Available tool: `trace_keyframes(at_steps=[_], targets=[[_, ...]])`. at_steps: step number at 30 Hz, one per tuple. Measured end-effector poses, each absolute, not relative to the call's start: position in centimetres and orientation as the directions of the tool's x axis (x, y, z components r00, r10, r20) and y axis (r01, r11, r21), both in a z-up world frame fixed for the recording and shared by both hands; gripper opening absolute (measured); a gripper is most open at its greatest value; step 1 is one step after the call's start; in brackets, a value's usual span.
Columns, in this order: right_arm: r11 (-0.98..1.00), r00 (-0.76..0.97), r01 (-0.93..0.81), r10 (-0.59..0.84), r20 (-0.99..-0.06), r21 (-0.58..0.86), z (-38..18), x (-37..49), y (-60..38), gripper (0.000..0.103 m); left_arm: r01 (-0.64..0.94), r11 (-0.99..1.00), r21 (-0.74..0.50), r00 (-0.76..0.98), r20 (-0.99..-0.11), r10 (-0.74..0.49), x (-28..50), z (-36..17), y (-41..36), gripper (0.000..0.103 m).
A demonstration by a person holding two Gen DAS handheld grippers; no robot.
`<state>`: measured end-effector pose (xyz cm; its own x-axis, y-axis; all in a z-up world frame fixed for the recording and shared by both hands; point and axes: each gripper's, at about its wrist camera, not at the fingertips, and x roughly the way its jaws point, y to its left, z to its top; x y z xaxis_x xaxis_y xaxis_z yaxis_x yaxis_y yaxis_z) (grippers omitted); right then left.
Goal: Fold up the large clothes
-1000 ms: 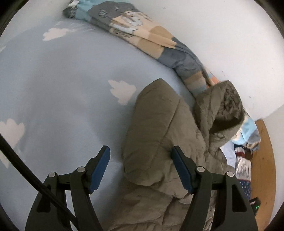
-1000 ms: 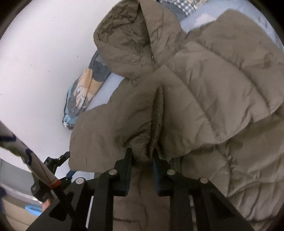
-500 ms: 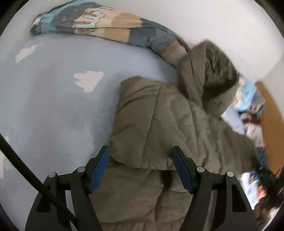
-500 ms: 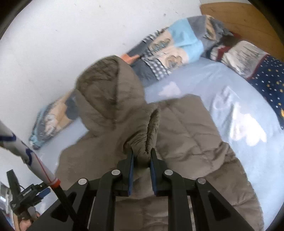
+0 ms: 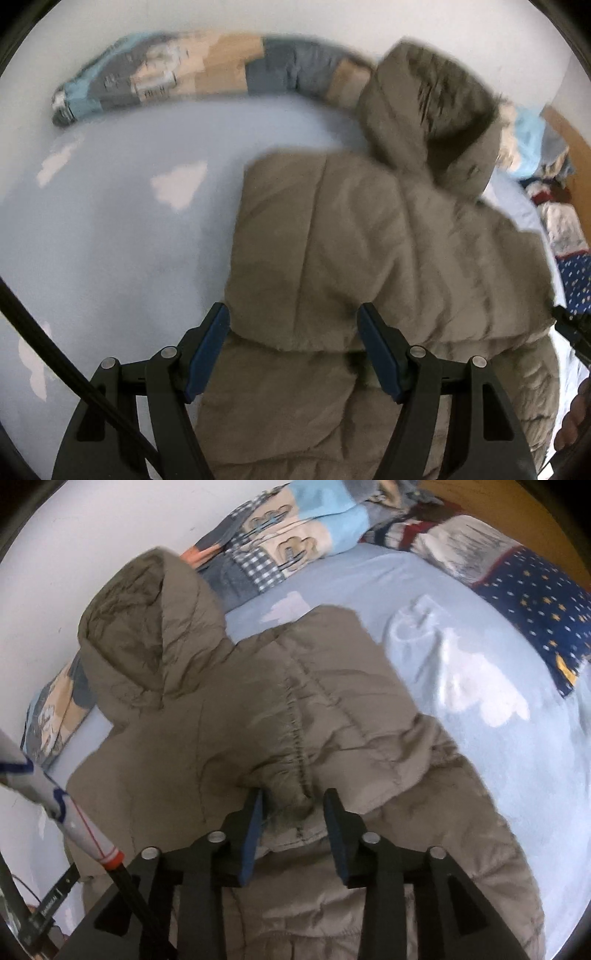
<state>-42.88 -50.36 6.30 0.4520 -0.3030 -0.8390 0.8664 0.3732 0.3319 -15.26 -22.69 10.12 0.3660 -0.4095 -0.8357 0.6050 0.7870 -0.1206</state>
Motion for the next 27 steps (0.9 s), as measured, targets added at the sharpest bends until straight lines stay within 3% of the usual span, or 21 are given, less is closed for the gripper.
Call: trace_keyframes(at_steps=[4, 7, 11, 17, 23, 27], targets=[[0.366, 0.454, 0.878, -0.433, -0.779, 0.308, 9.6, -44.2, -49.1, 0.04, 0.637, 0.767, -0.073, 0.477, -0.744, -0.467, -17.0, 13.1, -22.7, 0.071], [0.47, 0.532, 0.824, -0.446, -0.719, 0.318, 10.7, -43.0, -47.9, 0.04, 0.69, 0.719, -0.079, 0.426, -0.759, -0.492, -18.1, 12.2, -24.2, 0.071], [0.565, 0.539, 0.783, -0.409, -0.736, 0.26, 9.2, -40.0, -46.6, 0.04, 0.725, 0.689, -0.017, 0.402, -0.802, -0.443, -19.2, 9.9, -26.1, 0.071], [0.589, 0.446, 0.784, -0.32, -0.836, 0.193, 4.9, -37.9, -46.6, 0.041, 0.729, 0.684, -0.025, 0.308, -0.88, -0.36, -18.8, 6.3, -27.0, 0.076], [0.573, 0.423, 0.791, -0.258, -0.869, 0.215, 3.5, -37.8, -47.0, 0.041, 0.722, 0.691, -0.027, 0.321, -0.872, -0.37, -19.2, 7.2, -26.6, 0.077], [0.562, 0.464, 0.792, -0.301, -0.833, 0.238, 5.6, -38.4, -46.4, 0.042, 0.732, 0.678, -0.061, 0.364, -0.807, -0.465, -20.1, 10.3, -26.4, 0.077]])
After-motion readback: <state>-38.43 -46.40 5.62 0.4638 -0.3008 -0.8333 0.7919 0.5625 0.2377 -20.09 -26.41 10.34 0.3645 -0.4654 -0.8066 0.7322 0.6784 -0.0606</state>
